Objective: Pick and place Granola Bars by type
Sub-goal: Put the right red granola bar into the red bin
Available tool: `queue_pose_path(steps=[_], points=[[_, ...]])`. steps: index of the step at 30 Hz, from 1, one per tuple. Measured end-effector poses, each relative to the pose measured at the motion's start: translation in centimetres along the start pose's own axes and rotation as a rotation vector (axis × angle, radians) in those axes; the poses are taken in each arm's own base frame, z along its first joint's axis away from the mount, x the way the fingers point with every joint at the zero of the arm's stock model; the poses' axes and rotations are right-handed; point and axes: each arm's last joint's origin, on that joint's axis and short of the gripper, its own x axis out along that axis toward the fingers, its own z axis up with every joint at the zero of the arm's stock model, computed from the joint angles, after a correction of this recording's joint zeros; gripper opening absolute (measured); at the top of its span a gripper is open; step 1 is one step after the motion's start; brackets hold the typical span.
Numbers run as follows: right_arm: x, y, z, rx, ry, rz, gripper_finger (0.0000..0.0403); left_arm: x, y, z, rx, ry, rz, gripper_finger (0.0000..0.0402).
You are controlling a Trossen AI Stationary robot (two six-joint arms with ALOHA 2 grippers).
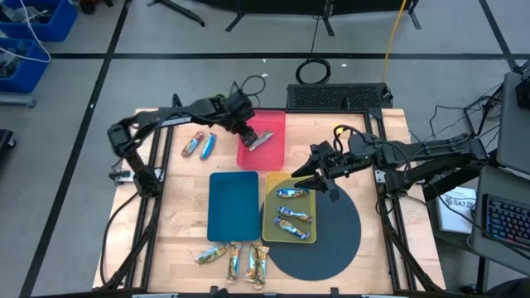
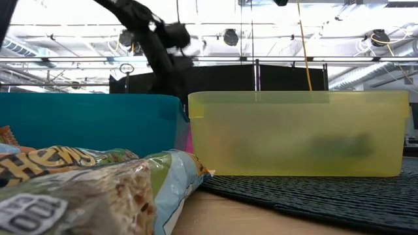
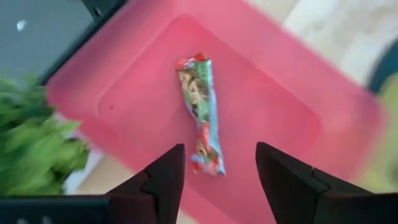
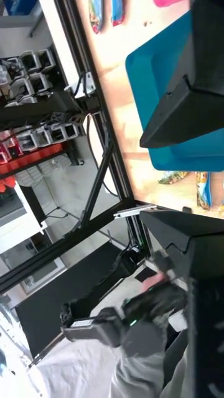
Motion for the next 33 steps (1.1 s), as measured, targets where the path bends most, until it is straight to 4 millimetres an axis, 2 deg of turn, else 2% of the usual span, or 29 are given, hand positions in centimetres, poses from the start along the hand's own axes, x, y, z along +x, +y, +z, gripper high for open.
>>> queue_pose_path(steps=[4,7,9,12,15,18,25,33], points=[[0.0,0.0,0.0,-0.01,-0.004,0.002,0.0164,-5.1,-1.5,-1.1,0.014,-0.02,0.087,0.0206],[0.0,0.0,0.0,-0.013,-0.005,0.003,0.0164,-8.1,-1.9,-2.7,-0.081,0.01,0.198,0.0206],[0.0,0.0,0.0,-0.013,-0.005,0.003,0.0164,-9.5,-1.8,-3.7,-0.14,0.025,0.287,0.0206],[0.0,0.1,0.1,-0.015,-0.012,0.006,0.0164,-10.1,-1.4,-4.6,-0.209,0.051,0.403,0.0206],[0.0,0.1,0.1,-0.015,-0.015,0.008,0.0164,-9.6,-0.8,-5.3,-0.242,0.087,0.447,0.0207],[0.0,0.1,0.2,-0.005,-0.016,0.009,0.0164,-8.1,0.1,-6.3,-0.276,0.116,0.467,0.0207],[0.0,0.1,0.2,0.001,-0.017,0.009,0.0164,-3.8,2.3,-10.5,-0.344,0.236,0.46,0.0207],[0.0,0.1,0.2,0.011,-0.017,0.009,0.0164,0.2,3.2,-14.4,-0.389,0.202,0.369,0.0207]])
